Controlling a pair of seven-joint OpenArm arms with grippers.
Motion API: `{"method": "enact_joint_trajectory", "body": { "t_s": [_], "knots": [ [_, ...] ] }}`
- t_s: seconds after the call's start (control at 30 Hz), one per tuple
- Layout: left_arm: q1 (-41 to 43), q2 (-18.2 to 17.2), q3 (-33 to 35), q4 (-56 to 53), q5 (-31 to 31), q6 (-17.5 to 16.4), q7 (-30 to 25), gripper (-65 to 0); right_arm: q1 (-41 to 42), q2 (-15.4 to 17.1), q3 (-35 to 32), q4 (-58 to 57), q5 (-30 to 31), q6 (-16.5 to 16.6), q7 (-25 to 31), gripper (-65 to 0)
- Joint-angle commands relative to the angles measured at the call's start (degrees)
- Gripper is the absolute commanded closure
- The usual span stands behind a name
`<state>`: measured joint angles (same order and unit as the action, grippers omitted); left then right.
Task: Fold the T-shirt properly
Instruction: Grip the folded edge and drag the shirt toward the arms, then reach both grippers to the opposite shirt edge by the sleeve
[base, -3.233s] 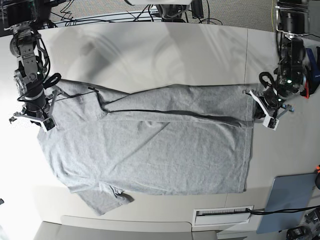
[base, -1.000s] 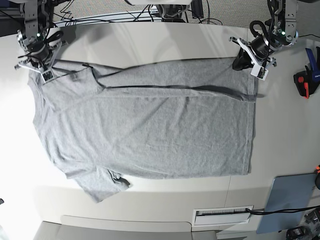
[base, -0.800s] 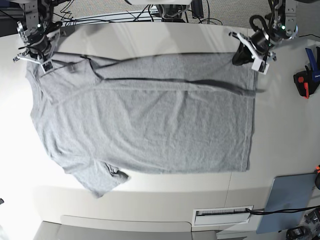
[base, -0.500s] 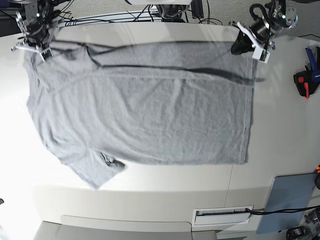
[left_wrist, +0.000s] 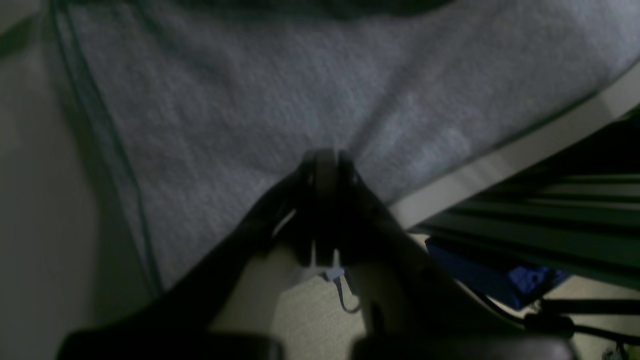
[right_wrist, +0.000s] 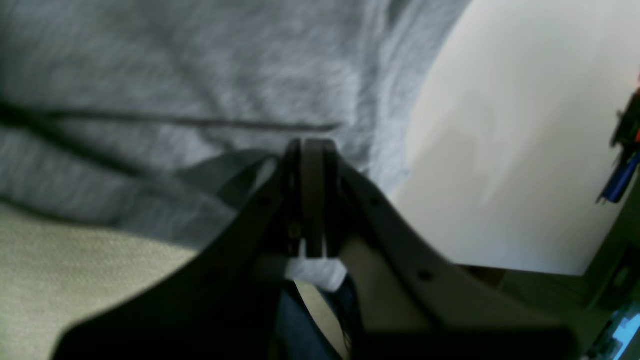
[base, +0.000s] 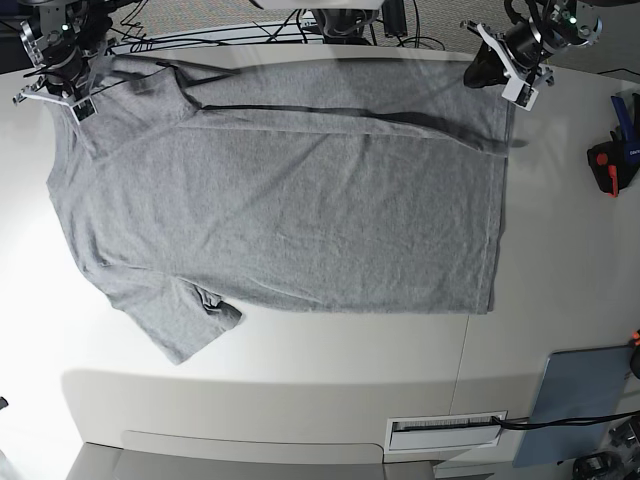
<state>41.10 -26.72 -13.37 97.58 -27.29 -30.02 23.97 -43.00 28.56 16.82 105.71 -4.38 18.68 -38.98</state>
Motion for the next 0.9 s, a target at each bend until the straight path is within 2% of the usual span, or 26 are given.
{"method": "enact_joint_trajectory", "body": {
  "t_s": [0.0, 0.13, 0.23, 0.3, 0.33, 0.4, 0.47, 0.5, 0.57, 0.67, 0.73, 0.8, 0.87],
  "knots": [
    [2.1, -0.5, 0.2, -0.9, 5.4, 1.4, 8.2, 0.0, 0.0, 0.8, 0.5, 0.8, -0.1, -0.5, 0.3, 0.0],
    [2.1, -1.3, -0.5, 0.0, 5.4, 1.4, 8.0, 0.0, 0.5, 1.0, 0.5, 1.8, -0.1, -0.7, 1.0, 0.0],
    [2.0, -1.4, -2.2, 2.6, 5.4, 1.4, 7.9, 0.0, 0.7, 1.0, 0.5, 4.1, -0.2, -3.4, 2.7, 0.0],
    [1.9, -1.4, -3.3, 4.9, 5.4, 1.4, 7.9, 0.0, 1.9, 1.0, 0.5, 5.6, -0.1, -3.5, 2.8, 0.0],
    [1.7, -1.4, -3.7, 5.9, 5.4, 1.4, 7.9, -2.5, 2.5, 1.0, 0.5, 6.1, -0.2, -3.5, 2.7, 0.0],
    [1.7, -1.5, -4.5, 7.6, 5.4, 1.4, 7.3, -12.6, 4.5, 1.0, 0.5, 6.4, -0.2, -3.4, 2.7, 0.0],
    [1.2, -1.9, -4.6, 8.7, 5.4, 1.5, 7.1, -18.6, 6.4, 1.0, 0.5, 6.4, -0.1, -2.9, 2.5, 0.0],
    [0.9, -2.2, -4.5, 8.9, 5.4, 1.5, 7.1, -20.1, 7.2, 1.0, 0.5, 6.4, -0.1, -2.2, 2.1, -3.4],
    [-0.3, -2.7, -4.6, 8.9, 5.4, 1.7, 7.2, -21.2, 8.7, 1.0, 0.5, 6.4, -0.1, -1.0, 1.0, -14.7],
    [-2.8, -3.1, -4.5, 8.9, 5.4, 3.4, 7.3, -22.3, 10.6, 1.0, 0.5, 6.4, -0.1, -1.2, 1.1, -29.8],
    [-5.2, -3.2, -4.5, 8.9, 5.4, 4.8, 7.3, -27.2, 12.2, 1.0, 0.5, 6.4, 0.5, -1.9, -0.5, -33.8],
    [-8.1, -3.1, -4.5, 8.9, 5.4, 7.1, 7.3, -33.1, 14.8, 1.2, 0.5, 6.3, 4.4, -4.7, -4.7, -33.8],
    [-11.6, -3.1, -4.5, 8.8, 5.4, 8.3, 7.3, -35.5, 17.4, 1.7, 0.5, 5.7, 7.3, -5.3, -6.1, -33.8]
  ]
}}
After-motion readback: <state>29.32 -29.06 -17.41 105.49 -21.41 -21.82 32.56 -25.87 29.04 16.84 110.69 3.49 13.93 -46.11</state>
